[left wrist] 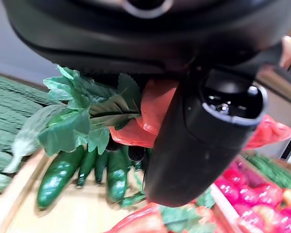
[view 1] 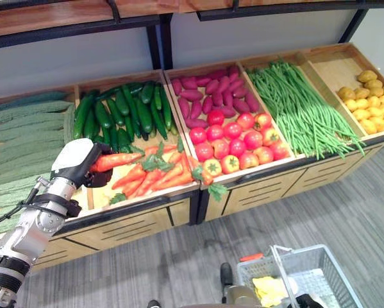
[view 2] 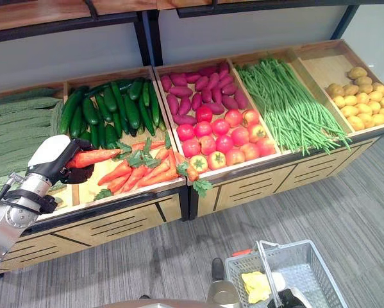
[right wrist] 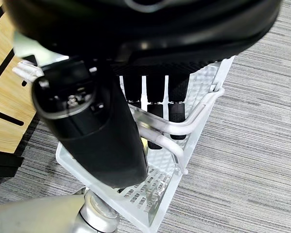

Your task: Get the vegetables into the basket

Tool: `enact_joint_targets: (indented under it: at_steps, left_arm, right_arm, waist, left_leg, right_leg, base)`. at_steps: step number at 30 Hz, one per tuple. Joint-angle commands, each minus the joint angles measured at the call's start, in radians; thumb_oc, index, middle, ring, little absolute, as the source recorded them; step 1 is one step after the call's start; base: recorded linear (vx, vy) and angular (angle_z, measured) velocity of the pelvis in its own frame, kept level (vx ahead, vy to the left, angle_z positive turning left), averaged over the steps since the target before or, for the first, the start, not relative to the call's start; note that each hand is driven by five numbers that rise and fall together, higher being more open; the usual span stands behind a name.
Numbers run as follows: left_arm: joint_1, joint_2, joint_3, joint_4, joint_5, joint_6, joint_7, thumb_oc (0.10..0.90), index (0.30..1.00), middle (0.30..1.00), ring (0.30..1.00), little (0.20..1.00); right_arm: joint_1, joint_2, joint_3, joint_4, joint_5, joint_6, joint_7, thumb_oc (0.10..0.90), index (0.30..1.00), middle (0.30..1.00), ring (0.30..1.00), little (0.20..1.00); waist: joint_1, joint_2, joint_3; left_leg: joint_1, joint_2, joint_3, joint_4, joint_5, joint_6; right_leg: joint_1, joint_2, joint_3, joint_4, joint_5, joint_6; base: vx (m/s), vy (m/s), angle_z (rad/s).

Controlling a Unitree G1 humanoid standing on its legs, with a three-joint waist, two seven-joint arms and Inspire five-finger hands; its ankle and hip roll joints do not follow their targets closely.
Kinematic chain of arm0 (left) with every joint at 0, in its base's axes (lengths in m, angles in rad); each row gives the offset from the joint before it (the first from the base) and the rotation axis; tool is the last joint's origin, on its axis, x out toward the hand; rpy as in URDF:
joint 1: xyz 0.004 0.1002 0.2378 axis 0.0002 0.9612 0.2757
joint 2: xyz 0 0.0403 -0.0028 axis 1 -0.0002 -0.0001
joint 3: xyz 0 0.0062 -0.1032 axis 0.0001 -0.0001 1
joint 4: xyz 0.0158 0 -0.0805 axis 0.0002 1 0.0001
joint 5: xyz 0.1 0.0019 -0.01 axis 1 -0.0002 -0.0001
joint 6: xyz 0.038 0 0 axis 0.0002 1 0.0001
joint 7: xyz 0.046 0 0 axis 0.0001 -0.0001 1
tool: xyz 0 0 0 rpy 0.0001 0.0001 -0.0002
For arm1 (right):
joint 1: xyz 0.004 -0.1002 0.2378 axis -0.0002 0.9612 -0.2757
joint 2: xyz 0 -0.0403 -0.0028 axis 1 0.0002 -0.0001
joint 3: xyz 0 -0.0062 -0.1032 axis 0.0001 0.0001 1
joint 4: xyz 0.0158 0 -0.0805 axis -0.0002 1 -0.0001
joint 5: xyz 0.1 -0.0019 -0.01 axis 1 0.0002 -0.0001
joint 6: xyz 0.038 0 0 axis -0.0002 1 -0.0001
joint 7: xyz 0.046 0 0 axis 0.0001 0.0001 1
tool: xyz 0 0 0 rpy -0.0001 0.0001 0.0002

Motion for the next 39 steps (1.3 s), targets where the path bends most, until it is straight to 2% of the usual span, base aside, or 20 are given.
enact_joint_targets:
  at_steps: [1,6,10,13,15,16,17,19,20,21,22,23,24,26,27,31,36,37,38,39]
  left_arm:
    - [-0.061,0.03,0.113,-0.112,-0.079,-0.083,0.019,0.4,0.3,0.3,0.3,0.3]
    - [-0.045,0.015,0.081,-0.199,-0.104,-0.098,-0.021,0.4,0.3,0.3,0.3,0.3]
    - [-0.091,0.068,-0.006,-0.261,-0.073,-0.102,-0.058,0.4,0.3,0.3,0.3,0.3]
    - [-0.124,0.073,-0.053,-0.261,-0.059,-0.108,-0.056,0.4,0.3,0.3,0.3,0.3]
    - [-0.147,0.087,-0.062,-0.27,-0.033,-0.107,-0.048,0.4,0.3,0.3,0.3,0.3]
    - [-0.151,0.096,-0.065,-0.274,-0.029,-0.105,-0.044,0.4,0.3,0.3,0.3,0.3]
    - [-0.154,0.104,-0.062,-0.275,-0.023,-0.102,-0.041,0.4,0.3,0.3,0.3,0.3]
    - [-0.155,0.114,-0.053,-0.273,-0.02,-0.097,-0.041,0.4,0.3,0.3,0.3,0.3]
    - [-0.144,0.125,-0.031,-0.284,-0.025,-0.094,-0.043,0.4,0.3,0.3,0.3,0.3]
    - [-0.138,0.126,-0.024,-0.287,-0.026,-0.093,-0.045,0.4,0.3,0.3,0.3,0.3]
    - [-0.113,0.136,0.003,-0.31,-0.03,-0.09,-0.052,0.4,0.3,0.3,0.3,0.3]
    - [-0.099,0.146,0.02,-0.329,-0.027,-0.089,-0.057,0.4,0.3,0.3,0.3,0.3]
    - [-0.095,0.147,0.024,-0.332,-0.028,-0.088,-0.058,0.4,0.3,0.3,0.3,0.3]
    - [-0.081,0.146,0.043,-0.332,-0.032,-0.091,-0.056,0.4,0.3,0.3,0.3,0.3]
    - [-0.077,0.146,0.046,-0.333,-0.032,-0.091,-0.056,0.4,0.3,0.3,0.3,0.3]
    - [-0.099,0.113,0.024,-0.319,-0.047,-0.097,-0.054,0.4,0.3,0.3,0.3,0.3]
    - [-0.11,0.085,0.016,-0.318,-0.054,-0.092,-0.055,0.4,0.3,0.3,0.3,0.3]
    - [-0.125,0.049,0.005,-0.308,-0.065,-0.09,-0.049,0.4,0.3,0.3,0.3,0.3]
    - [-0.127,0.046,0.003,-0.306,-0.065,-0.09,-0.049,0.4,0.3,0.3,0.3,0.3]
    - [-0.147,0.027,-0.011,-0.304,-0.063,-0.084,-0.052,0.4,0.3,0.3,0.3,0.3]
  right_arm:
    - [-0.012,-0.008,0.005,-0.002,0.017,-0.027,-0.009,0.4,0.3,0.3,0.3,0.3]
    - [-0.008,-0.01,-0.009,-0.015,0.024,-0.027,-0.012,0.4,0.3,0.3,0.3,0.3]
    - [0.003,-0.014,-0.036,-0.033,0.043,-0.027,-0.018,0.4,0.3,0.3,0.3,0.3]
    - [0.01,-0.011,-0.044,-0.032,0.046,-0.024,-0.023,0.4,0.3,0.3,0.3,0.3]
    - [-0.002,-0.012,-0.049,-0.033,0.052,-0.022,-0.031,0.4,0.3,0.3,0.3,0.3]
    - [-0.008,-0.011,-0.049,-0.03,0.055,-0.019,-0.034,0.4,0.3,0.3,0.3,0.3]
    - [-0.012,-0.006,-0.048,-0.038,0.058,-0.018,-0.034,0.4,0.3,0.3,0.3,0.3]
    - [-0.021,-0.002,-0.036,-0.034,0.057,-0.016,-0.033,0.4,0.3,0.3,0.3,0.3]
    - [-0.027,-0.001,-0.028,-0.033,0.049,-0.016,-0.032,0.4,0.3,0.3,0.3,0.3]
    - [-0.028,-0.002,-0.026,-0.033,0.049,-0.016,-0.032,0.4,0.3,0.3,0.3,0.3]
    - [-0.034,-0.005,-0.021,-0.028,0.037,-0.015,-0.03,0.4,0.3,0.3,0.3,0.3]
    - [-0.044,-0.008,-0.023,-0.028,0.04,-0.015,-0.035,0.4,0.3,0.3,0.3,0.3]
    - [-0.045,-0.007,-0.022,-0.027,0.04,-0.015,-0.035,0.4,0.3,0.3,0.3,0.3]
    - [-0.054,-0.006,-0.019,-0.025,0.04,-0.015,-0.04,0.4,0.3,0.3,0.3,0.3]
    - [-0.055,-0.006,-0.017,-0.025,0.04,-0.015,-0.04,0.4,0.3,0.3,0.3,0.3]
    - [-0.039,-0.004,-0.024,-0.023,0.055,-0.018,-0.048,0.4,0.3,0.3,0.3,0.3]
    - [-0.02,-0.013,-0.048,-0.01,0.065,-0.013,-0.056,0.4,0.3,0.3,0.3,0.3]
    - [-0.011,-0.022,-0.059,-0.004,0.082,-0.012,-0.063,0.4,0.3,0.3,0.3,0.3]
    - [-0.011,-0.023,-0.06,-0.004,0.083,-0.013,-0.063,0.4,0.3,0.3,0.3,0.3]
    - [-0.009,-0.032,-0.07,0.002,0.092,-0.013,-0.066,0.4,0.3,0.3,0.3,0.3]
  waist:
    - [-0.017,-0.02,-0.019]
    - [-0.02,-0.027,-0.013]
    - [-0.029,-0.041,-0.001]
    - [-0.047,-0.048,-0.002]
    - [-0.053,-0.043,0.002]
    - [-0.052,-0.039,0.006]
    - [-0.045,-0.034,0.012]
    - [-0.025,-0.016,0.018]
    - [-0.012,-0.009,0.018]
    - [-0.012,-0.01,0.019]
    - [0.002,-0.009,0.013]
    - [0.014,-0.016,0.002]
    - [0.015,-0.017,0.003]
    - [0.031,-0.025,-0.007]
    - [0.032,-0.025,-0.007]
    - [0.004,-0.015,-0.008]
    - [-0.016,0.002,0.004]
    - [-0.036,0.013,0.015]
    - [-0.035,0.015,0.016]
    - [-0.044,0.021,0.023]
  left_leg:
    - [-0.027,-0.011,-0.044,0.002,0.006,0.001]
    - [-0.016,-0.029,-0.037,0.002,-0.001,0.015]
    - [-0.023,-0.055,-0.032,0.014,-0.01,0.033]
    - [-0.028,-0.079,-0.022,0.007,-0.018,0.045]
    - [-0.045,-0.08,0.013,0.006,-0.016,0.048]
    - [-0.047,-0.076,0.029,0.008,-0.02,0.051]
    - [-0.051,-0.071,0.056,0.008,-0.018,0.056]
    - [-0.048,-0.06,0.078,0.009,-0.037,0.06]
    - [-0.055,-0.05,0.115,0.011,-0.027,0.069]
    - [-0.053,-0.05,0.117,0.011,-0.028,0.068]
    - [-0.056,-0.045,0.155,0.012,-0.026,0.077]
    - [-0.061,-0.046,0.189,0.013,-0.02,0.078]
    - [-0.058,-0.046,0.192,0.013,-0.02,0.078]
    - [-0.056,-0.036,0.238,0.015,0.0,0.062]
    - [-0.055,-0.035,0.241,0.015,0.002,0.06]
    - [-0.056,0.017,0.274,0.025,0.054,0.015]
    - [-0.048,0.064,0.291,0.035,0.096,-0.025]
    - [-0.052,0.101,0.295,0.06,0.12,-0.051]
    - [-0.052,0.104,0.294,0.062,0.12,-0.053]
    - [-0.062,0.13,0.293,0.095,0.137,-0.071]
  right_leg:
    - [0.072,-0.094,-0.009,0.006,-0.03,0.098]
    - [0.07,-0.106,0.003,0.016,-0.028,0.104]
    - [0.046,-0.129,0.032,0.062,-0.014,0.117]
    - [0.015,-0.143,0.063,0.06,0.051,0.138]
    - [-0.04,-0.143,0.085,0.052,0.111,0.142]
    - [-0.053,-0.143,0.069,0.059,0.102,0.142]
    - [-0.062,-0.145,0.023,0.095,0.075,0.141]
    - [-0.043,-0.155,-0.07,0.188,-0.021,0.128]
    - [-0.016,-0.154,-0.122,0.277,-0.07,0.112]
    - [-0.02,-0.156,-0.118,0.287,-0.076,0.112]
    - [0.005,-0.16,-0.145,0.344,-0.098,0.101]
    - [0.038,-0.16,-0.166,0.341,-0.094,0.105]
    - [0.042,-0.159,-0.165,0.335,-0.091,0.106]
    - [0.074,-0.149,-0.218,0.251,-0.101,0.109]
    - [0.076,-0.146,-0.216,0.247,-0.099,0.107]
    - [0.107,-0.082,-0.216,0.142,-0.156,0.08]
    - [0.121,-0.034,-0.199,0.115,-0.189,0.054]
    - [0.12,-0.005,-0.185,0.121,-0.209,0.033]
    - [0.121,-0.003,-0.186,0.122,-0.21,0.031]
    - [0.13,0.011,-0.179,0.117,-0.22,0.019]
  base:
    - [0.0,0.0,0.0]
    - [0.01,0.05,-0.05]
    - [-0.02,0.116,-0.06]
    - [-0.05,0.093,-0.05]
    - [-0.14,0.075,-0.15]
    - [-0.17,0.076,-0.41]
    - [-0.16,0.095,-0.89]
    - [-0.12,0.124,-1.45]
    - [-0.07,0.093,-0.93]
    - [-0.17,0.051,-0.6]
    - [-0.11,-0.033,-0.59]
    - [-0.11,-0.028,-0.69]
    - [-0.05,-0.079,-0.58]
    - [-0.02,-0.129,-0.95]
    - [-0.01,-0.221,-1.15]
    - [0.01,-0.234,-0.62]
    - [0.0,-0.226,-0.36]
    - [0.01,-0.249,-0.21]
    - [0.03,-0.42,-0.21]
    - [0.02,-0.194,-0.17]
